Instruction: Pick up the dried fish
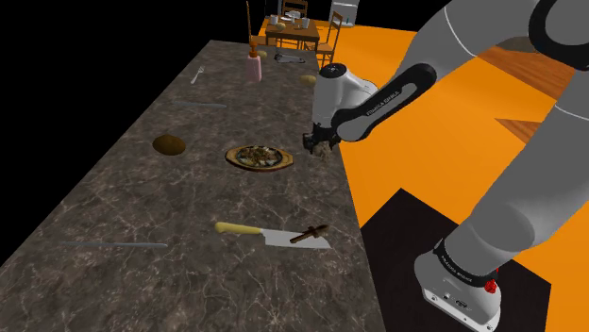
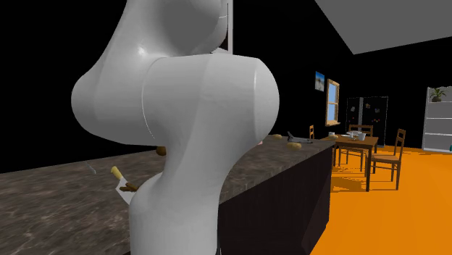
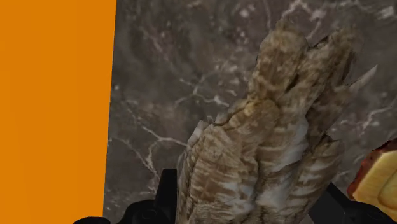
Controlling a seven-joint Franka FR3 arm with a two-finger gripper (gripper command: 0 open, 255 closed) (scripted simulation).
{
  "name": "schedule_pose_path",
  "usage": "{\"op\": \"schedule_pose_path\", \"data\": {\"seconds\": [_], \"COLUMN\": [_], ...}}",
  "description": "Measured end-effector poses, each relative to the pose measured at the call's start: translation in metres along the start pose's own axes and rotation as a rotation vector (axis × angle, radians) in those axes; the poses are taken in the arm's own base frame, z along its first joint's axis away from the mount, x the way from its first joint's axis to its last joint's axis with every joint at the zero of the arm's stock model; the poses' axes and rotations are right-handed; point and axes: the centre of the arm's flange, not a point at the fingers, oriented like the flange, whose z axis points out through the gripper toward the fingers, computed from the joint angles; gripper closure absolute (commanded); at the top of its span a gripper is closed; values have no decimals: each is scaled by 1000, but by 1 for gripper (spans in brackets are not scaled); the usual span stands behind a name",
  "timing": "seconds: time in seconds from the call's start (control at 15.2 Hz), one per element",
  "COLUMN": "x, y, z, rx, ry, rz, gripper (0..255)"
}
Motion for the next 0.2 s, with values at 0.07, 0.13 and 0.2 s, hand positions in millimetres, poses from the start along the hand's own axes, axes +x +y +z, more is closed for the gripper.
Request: {"op": "schedule_pose_path", "data": {"seconds": [0.07,0.13,0.2], "x": [1,3,3], "y": [1,1,1], "z": [-5,-10,-13], "rx": [0,0,0], "ry": [0,0,0], "rz": [0,0,0], "gripper": [255,255,255]}}
